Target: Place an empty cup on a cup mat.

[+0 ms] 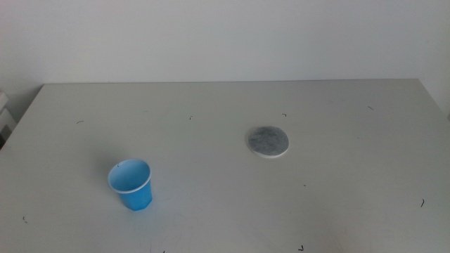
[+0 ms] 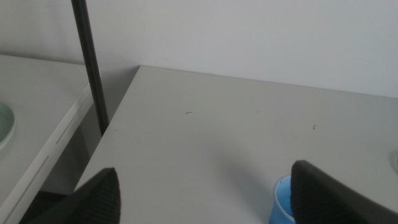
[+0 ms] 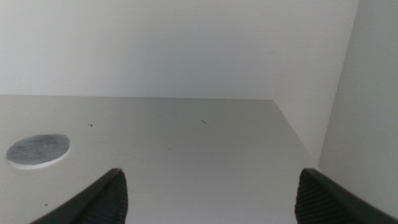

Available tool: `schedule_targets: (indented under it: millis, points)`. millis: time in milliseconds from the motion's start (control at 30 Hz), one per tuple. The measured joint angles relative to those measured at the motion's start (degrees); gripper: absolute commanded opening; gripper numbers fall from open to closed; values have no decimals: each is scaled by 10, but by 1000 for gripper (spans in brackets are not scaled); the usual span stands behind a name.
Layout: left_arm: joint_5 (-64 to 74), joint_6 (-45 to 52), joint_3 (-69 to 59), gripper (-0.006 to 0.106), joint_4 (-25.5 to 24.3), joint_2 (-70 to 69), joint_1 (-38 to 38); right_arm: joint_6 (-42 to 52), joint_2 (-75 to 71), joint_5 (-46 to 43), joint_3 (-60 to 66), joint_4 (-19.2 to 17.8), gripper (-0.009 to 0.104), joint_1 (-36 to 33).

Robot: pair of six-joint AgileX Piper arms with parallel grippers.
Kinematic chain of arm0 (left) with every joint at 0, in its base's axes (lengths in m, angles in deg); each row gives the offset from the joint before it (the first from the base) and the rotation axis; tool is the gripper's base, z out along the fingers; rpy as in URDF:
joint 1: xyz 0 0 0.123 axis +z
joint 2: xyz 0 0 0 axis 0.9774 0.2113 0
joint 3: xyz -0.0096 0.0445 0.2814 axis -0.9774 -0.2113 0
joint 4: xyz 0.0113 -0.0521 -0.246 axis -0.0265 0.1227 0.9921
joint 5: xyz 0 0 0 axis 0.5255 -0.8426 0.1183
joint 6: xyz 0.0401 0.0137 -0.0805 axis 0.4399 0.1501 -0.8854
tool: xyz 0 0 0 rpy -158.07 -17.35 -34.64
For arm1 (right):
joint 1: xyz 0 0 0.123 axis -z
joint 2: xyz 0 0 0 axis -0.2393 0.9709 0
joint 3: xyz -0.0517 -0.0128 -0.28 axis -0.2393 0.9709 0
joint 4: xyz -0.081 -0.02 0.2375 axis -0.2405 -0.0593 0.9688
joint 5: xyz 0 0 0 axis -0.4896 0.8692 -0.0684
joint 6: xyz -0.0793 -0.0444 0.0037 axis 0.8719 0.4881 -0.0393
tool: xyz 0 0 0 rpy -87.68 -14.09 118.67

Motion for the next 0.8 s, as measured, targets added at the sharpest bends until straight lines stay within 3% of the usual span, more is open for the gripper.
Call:
schedule_targets:
  millis: [467, 800]
  points:
    - [237, 30, 288, 105, 17, 230, 0, 0, 0, 0, 0, 0, 94, 0]
    - [308, 78, 368, 105, 32, 353, 0, 0, 0, 0, 0, 0, 94, 0]
